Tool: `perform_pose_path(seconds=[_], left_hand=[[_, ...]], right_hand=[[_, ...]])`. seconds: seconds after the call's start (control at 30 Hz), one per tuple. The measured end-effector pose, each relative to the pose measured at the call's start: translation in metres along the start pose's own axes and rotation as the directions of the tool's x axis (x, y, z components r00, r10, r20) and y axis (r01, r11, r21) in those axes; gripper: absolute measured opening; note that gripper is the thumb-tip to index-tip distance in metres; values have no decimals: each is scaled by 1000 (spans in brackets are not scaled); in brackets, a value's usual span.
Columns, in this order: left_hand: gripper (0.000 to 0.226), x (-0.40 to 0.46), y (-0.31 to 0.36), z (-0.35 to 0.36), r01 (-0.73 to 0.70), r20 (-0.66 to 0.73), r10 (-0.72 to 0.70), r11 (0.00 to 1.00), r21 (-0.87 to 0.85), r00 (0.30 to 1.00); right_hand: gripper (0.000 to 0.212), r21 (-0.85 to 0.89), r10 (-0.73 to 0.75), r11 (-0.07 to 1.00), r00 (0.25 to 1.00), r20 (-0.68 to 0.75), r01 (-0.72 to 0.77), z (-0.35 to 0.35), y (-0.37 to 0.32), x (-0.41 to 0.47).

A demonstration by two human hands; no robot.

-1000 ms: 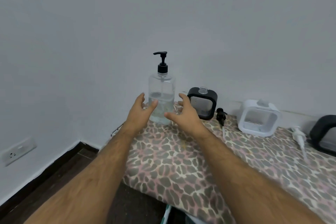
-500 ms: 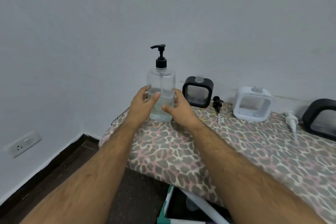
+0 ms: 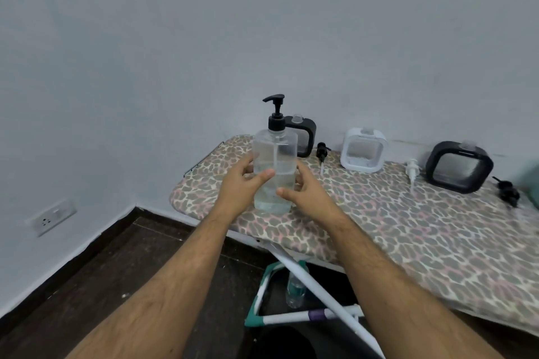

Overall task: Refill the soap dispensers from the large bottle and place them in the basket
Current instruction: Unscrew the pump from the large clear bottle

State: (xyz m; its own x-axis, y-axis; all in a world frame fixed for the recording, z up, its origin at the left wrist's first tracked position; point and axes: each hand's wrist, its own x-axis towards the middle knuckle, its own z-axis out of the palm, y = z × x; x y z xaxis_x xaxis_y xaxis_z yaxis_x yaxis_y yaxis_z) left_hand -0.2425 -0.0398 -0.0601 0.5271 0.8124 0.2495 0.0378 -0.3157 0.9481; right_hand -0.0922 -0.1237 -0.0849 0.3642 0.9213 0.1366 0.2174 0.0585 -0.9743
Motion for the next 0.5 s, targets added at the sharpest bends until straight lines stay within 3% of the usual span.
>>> perform_pose_path(seconds=[0.37,0.5], left_hand=[[36,-25,14,5,-24,56,26,999,-44,998],[64,-14,32,-4,-65,-15,65,998,-26,998]], right_hand=[[68,-21,-37,999,999,-4,37,-4,-13,-21],[74,-63,-99,993,994,-55,95,-12,-40,-17]])
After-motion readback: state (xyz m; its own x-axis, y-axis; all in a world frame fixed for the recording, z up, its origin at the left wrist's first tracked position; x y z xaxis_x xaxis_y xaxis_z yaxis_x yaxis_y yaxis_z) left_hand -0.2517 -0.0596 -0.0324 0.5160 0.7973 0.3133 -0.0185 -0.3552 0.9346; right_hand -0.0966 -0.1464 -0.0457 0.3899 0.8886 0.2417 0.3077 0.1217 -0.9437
